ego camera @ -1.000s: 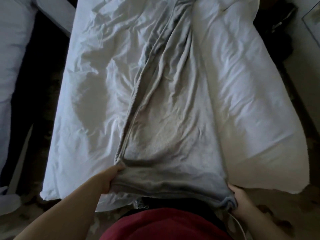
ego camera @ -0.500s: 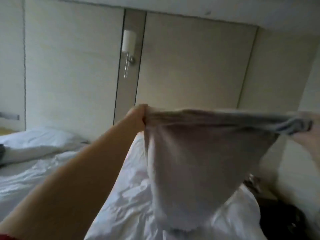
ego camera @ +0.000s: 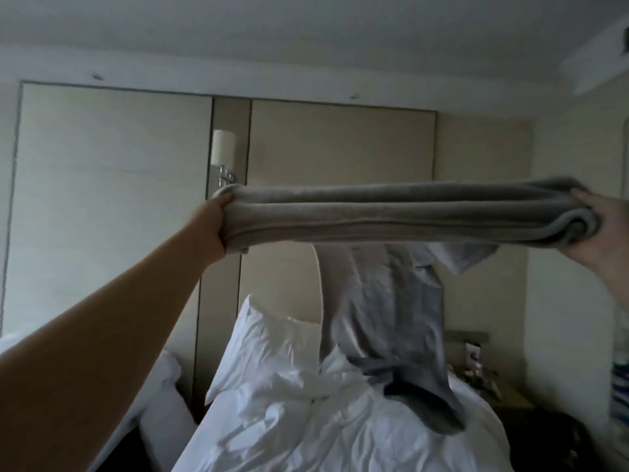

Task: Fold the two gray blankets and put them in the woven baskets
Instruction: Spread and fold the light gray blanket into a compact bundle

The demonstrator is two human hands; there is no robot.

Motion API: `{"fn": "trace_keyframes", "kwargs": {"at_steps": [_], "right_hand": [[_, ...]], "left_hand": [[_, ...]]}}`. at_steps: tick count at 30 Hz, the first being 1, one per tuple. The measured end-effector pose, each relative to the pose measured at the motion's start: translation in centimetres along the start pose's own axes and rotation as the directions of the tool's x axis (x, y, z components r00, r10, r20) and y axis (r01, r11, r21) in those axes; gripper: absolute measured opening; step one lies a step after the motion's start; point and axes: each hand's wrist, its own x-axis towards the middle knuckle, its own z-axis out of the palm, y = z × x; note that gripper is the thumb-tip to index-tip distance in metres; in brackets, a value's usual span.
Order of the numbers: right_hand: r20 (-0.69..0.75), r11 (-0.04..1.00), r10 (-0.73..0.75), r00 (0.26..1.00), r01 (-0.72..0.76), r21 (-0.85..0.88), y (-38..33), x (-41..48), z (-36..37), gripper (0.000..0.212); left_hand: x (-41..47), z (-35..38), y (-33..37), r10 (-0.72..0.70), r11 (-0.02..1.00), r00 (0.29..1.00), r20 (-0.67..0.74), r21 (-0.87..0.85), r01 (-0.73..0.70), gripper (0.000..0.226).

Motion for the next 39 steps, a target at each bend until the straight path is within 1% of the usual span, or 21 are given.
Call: {"fn": "trace_keyframes", "kwargs": {"at_steps": [1, 2, 3, 5, 8, 10, 12, 13, 14, 15, 16, 17, 19, 20, 23, 24, 25, 29, 32, 36, 39], "right_hand": [[-0.053, 0.991, 0.029, 0.998, -0.035, -0.128, -0.7, -0.5, -1.8, 0.047], [-0.190, 0.982, 0.111, 0.975, -0.137, -0.128, -0.3, -2.0, -3.4, 0.042], [-0.228, 0.977, 0.188, 0.955, -0.206, -0.061, 0.9, -4.5, -4.7, 0.035], [-0.372, 0.954, 0.255, 0.893, -0.295, -0.056, 3.3, -9.4, -6.6, 0.021], [-0.490, 0.859, 0.438, 0.754, -0.512, -0.021, 7.5, -18.6, -9.9, 0.023], [-0.547, 0.753, 0.572, 0.611, -0.655, 0.056, 10.9, -25.6, -13.2, 0.031], [-0.479, 0.618, 0.716, 0.508, -0.780, 0.097, 13.7, -33.4, -15.3, 0.064], [-0.457, 0.572, 0.761, 0.461, -0.808, 0.137, 14.6, -37.1, -16.2, 0.072], [-0.535, 0.517, 0.749, 0.391, -0.850, 0.103, 15.1, -40.6, -17.0, 0.066], [-0.607, 0.451, 0.726, 0.322, -0.890, 0.069, 15.3, -43.8, -17.8, 0.049], [-0.644, 0.401, 0.711, 0.283, -0.915, 0.041, 15.2, -46.9, -18.1, 0.036], [-0.636, 0.361, 0.730, 0.250, -0.931, 0.048, 15.2, -49.8, -18.2, 0.026], [-0.646, 0.253, 0.753, 0.125, -0.961, 0.108, 15.5, -55.0, -17.6, 0.011], [-0.660, 0.194, 0.749, 0.058, -0.972, 0.134, 15.6, -57.7, -17.6, 0.010], [-0.722, 0.050, 0.682, -0.118, -0.977, 0.206, 15.4, -65.7, -18.9, 0.029], [-0.729, -0.002, 0.665, -0.163, -0.976, 0.216, 15.2, -68.0, -19.4, 0.030], [-0.737, -0.036, 0.649, -0.190, -0.975, 0.220, 14.9, -69.9, -19.8, 0.031], [-0.749, -0.110, 0.631, -0.203, -0.979, 0.173, 13.7, -74.3, -20.8, 0.034], [-0.833, -0.208, 0.535, -0.142, -0.978, 0.033, 11.9, -76.6, -22.7, 0.038], [-0.867, -0.284, 0.496, -0.036, -0.951, -0.122, 8.6, -80.0, -23.0, 0.019], [-0.863, -0.279, 0.499, 0.072, -0.930, -0.239, 5.7, -83.0, -22.3, 0.015]], "left_hand": [[-0.5, -0.6, -1.7, -0.055, 0.998, 0.998, -0.018, 0.026, 0.056, 0.019], [-0.6, -1.4, -4.2, -0.120, 0.990, 0.992, -0.027, 0.074, 0.121, 0.019], [-1.3, -2.4, -6.6, -0.176, 0.980, 0.984, -0.024, 0.091, 0.177, 0.020], [-2.5, -4.3, -11.6, -0.289, 0.949, 0.953, -0.092, 0.101, 0.298, 0.024], [-6.4, -7.7, -19.7, -0.484, 0.852, 0.861, -0.156, 0.141, 0.505, 0.027], [-10.5, -10.6, -25.6, -0.617, 0.731, 0.766, -0.181, 0.228, 0.643, 0.028], [-15.2, -13.7, -30.8, -0.711, 0.597, 0.659, -0.245, 0.284, 0.750, 0.028], [-17.8, -15.3, -32.8, -0.754, 0.525, 0.597, -0.272, 0.297, 0.798, 0.027], [-20.6, -16.8, -34.6, -0.803, 0.456, 0.530, -0.273, 0.293, 0.841, 0.026], [-23.5, -18.1, -35.9, -0.847, 0.390, 0.463, -0.262, 0.287, 0.875, 0.026], [-26.3, -19.4, -37.0, -0.884, 0.331, 0.401, -0.241, 0.281, 0.901, 0.027], [-29.0, -20.6, -38.1, -0.913, 0.274, 0.340, -0.227, 0.278, 0.921, 0.029], [-33.9, -22.8, -39.6, -0.947, 0.163, 0.229, -0.223, 0.278, 0.947, 0.029], [-36.3, -23.9, -40.2, -0.960, 0.104, 0.171, -0.221, 0.285, 0.953, 0.027], [-43.7, -26.2, -40.8, -0.975, -0.075, 0.002, -0.224, 0.335, 0.939, 0.026], [-45.9, -26.9, -41.0, -0.968, -0.094, -0.002, -0.250, 0.357, 0.930, 0.031], [-47.9, -27.4, -41.1, -0.955, -0.091, 0.030, -0.294, 0.390, 0.916, 0.038], [-53.8, -28.5, -40.9, -0.828, -0.033, 0.303, -0.472, 0.581, 0.813, 0.052], [-57.6, -29.1, -39.8, -0.772, 0.008, 0.436, -0.462, 0.679, 0.734, 0.049], [-63.5, -29.9, -37.3, -0.716, 0.034, 0.547, -0.435, 0.760, 0.649, 0.039], [-68.2, -30.0, -34.8, -0.697, 0.019, 0.558, -0.450, 0.767, 0.641, 0.036]]}}
